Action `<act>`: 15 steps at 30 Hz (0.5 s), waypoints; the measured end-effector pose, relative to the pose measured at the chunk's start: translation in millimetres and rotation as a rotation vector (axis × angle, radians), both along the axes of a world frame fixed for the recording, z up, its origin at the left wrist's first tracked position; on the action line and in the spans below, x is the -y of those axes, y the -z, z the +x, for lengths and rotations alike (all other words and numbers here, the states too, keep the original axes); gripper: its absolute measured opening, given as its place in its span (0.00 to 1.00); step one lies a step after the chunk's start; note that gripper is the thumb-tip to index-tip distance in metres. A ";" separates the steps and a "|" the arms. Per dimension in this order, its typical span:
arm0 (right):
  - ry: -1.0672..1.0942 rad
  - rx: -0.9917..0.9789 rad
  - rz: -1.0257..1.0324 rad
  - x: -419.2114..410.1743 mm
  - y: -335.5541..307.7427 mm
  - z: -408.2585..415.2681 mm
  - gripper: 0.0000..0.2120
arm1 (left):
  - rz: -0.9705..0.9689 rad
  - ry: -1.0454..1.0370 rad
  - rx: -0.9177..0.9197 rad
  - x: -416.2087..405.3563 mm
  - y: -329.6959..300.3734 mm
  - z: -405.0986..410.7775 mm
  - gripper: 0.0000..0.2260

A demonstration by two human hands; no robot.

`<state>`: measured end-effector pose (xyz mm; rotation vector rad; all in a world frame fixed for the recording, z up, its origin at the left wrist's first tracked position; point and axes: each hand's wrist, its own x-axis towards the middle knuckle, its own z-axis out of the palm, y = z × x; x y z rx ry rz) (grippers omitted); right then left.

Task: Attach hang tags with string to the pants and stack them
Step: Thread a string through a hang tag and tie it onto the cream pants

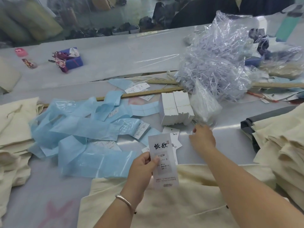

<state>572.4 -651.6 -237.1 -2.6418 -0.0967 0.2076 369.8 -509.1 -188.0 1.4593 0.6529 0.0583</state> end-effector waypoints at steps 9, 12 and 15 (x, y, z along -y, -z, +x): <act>-0.116 -0.023 0.264 -7.9 -5.5 -16.2 0.15 | -0.687 -0.015 -0.013 -2.2 0.4 15.1 0.13; -0.107 -0.160 0.720 -5.5 -22.8 -63.5 0.10 | -0.926 -0.051 -0.027 2.8 -1.1 17.7 0.18; -0.183 -0.229 0.836 -3.8 -37.7 -109.3 0.07 | -1.004 -0.037 -0.054 8.6 -7.6 15.9 0.20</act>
